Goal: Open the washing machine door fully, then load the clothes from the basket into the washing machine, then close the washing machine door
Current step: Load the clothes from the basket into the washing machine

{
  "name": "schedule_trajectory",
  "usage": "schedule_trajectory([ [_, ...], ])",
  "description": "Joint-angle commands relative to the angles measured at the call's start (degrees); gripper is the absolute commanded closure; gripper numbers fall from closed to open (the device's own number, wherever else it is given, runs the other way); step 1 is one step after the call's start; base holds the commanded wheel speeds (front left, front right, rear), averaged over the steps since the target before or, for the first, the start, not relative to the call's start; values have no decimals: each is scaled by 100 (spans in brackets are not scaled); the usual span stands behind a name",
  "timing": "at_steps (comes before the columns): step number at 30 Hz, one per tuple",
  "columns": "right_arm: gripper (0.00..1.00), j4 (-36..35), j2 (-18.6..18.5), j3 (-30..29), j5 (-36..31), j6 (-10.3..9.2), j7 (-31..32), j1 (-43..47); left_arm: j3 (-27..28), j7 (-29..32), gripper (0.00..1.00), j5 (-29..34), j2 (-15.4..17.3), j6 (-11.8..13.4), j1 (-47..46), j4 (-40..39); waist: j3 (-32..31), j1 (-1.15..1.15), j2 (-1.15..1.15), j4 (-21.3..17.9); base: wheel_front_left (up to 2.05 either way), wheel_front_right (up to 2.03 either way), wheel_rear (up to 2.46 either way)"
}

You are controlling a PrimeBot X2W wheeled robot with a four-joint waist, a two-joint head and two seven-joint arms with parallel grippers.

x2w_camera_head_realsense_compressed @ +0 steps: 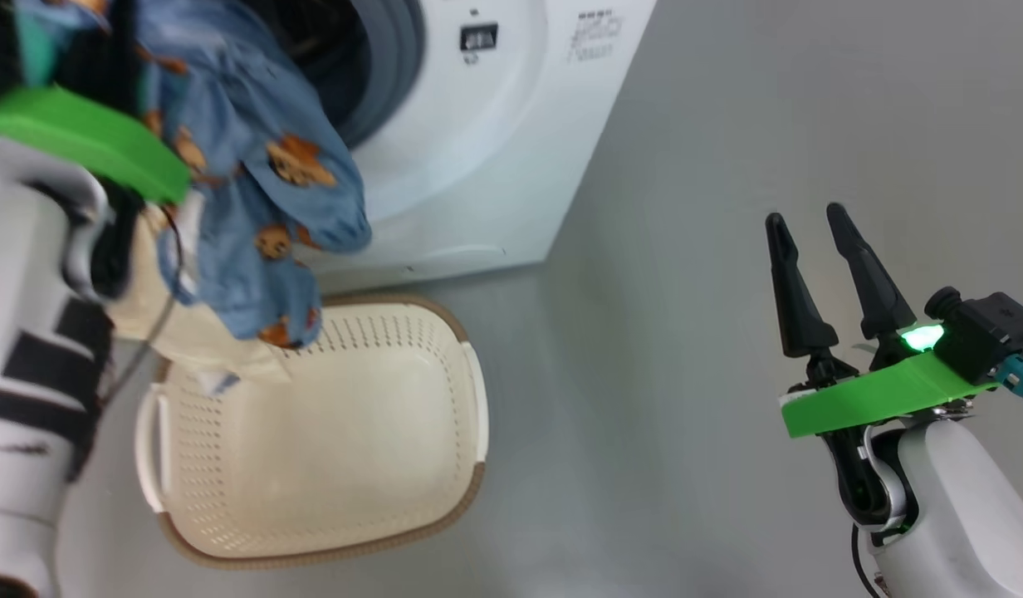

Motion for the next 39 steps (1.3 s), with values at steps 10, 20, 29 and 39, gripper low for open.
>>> schedule_trajectory([
  [10,0,-330,205,60,-195,32,-46,-107,-9,-188,100,92,532,-84,-1349,750,1257,-2,0,-714,0,0,0],
  [20,0,-390,345,109,-236,32,-46,-71,114,-303,100,301,705,63,-2189,791,1599,-2,0,-941,0,0,0],
  [29,0,-403,476,145,-246,32,-46,-143,1445,-308,100,1143,794,693,-1981,-842,1749,-2,0,-1009,0,0,0],
  [39,0,-252,475,208,-234,32,-46,-204,1379,171,0,1255,365,381,-1773,956,1528,-2,0,-892,0,0,0],
])
